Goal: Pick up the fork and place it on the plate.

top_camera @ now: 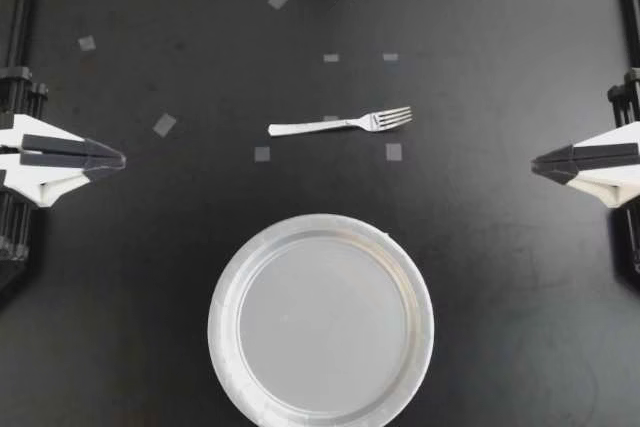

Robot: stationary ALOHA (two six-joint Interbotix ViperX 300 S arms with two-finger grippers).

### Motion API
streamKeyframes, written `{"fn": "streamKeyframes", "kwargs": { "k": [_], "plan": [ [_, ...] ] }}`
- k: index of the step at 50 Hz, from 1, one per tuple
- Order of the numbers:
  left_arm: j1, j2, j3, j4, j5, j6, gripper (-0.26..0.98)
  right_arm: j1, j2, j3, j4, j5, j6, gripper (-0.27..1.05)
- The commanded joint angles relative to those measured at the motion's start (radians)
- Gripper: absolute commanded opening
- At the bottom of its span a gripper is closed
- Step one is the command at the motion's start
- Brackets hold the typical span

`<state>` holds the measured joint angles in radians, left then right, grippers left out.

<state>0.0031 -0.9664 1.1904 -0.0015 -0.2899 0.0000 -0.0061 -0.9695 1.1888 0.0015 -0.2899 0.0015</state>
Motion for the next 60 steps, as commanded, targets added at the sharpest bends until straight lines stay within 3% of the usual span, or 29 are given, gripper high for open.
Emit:
{"fn": "streamKeyframes", "kwargs": {
  "k": [1,6,12,18,22,26,31,36,43,55,60],
  "plan": [
    [0.020,-0.029,0.021,-0.006,-0.011,-0.009,0.08,0.005,0.002,0.000,-0.002,-0.006,-0.003,0.03],
    [0.020,-0.075,0.035,-0.021,-0.003,-0.020,-0.02,0.003,-0.035,0.031,-0.002,-0.014,-0.005,-0.04],
    [0.020,-0.110,0.041,-0.071,0.011,-0.052,-0.03,0.003,-0.095,0.063,-0.002,-0.029,0.000,-0.04],
    [0.034,-0.109,0.000,-0.124,0.064,-0.057,-0.03,0.003,-0.110,0.078,0.000,-0.038,0.006,-0.04],
    [0.069,-0.092,-0.084,-0.129,0.173,-0.049,-0.02,0.003,-0.092,0.078,-0.002,-0.038,0.005,-0.04],
    [0.127,-0.046,-0.222,-0.115,0.360,-0.029,-0.02,0.003,-0.071,0.075,0.000,-0.038,0.006,-0.04],
    [0.189,0.015,-0.345,-0.084,0.546,0.009,-0.02,0.003,-0.049,0.075,0.008,-0.038,0.009,-0.04],
    [0.207,0.051,-0.414,-0.060,0.592,0.054,-0.01,0.003,-0.051,0.077,0.026,-0.038,0.012,-0.04],
    [0.207,0.078,-0.500,-0.060,0.644,0.104,0.11,0.003,-0.067,0.083,0.029,-0.038,0.012,-0.04],
    [0.216,0.262,-0.646,-0.057,0.785,0.110,0.52,0.003,-0.067,0.083,0.029,-0.038,0.011,-0.04],
    [0.258,0.368,-0.721,-0.046,0.861,0.114,0.53,0.003,-0.067,0.086,0.029,-0.034,0.012,-0.04]
  ]
}}
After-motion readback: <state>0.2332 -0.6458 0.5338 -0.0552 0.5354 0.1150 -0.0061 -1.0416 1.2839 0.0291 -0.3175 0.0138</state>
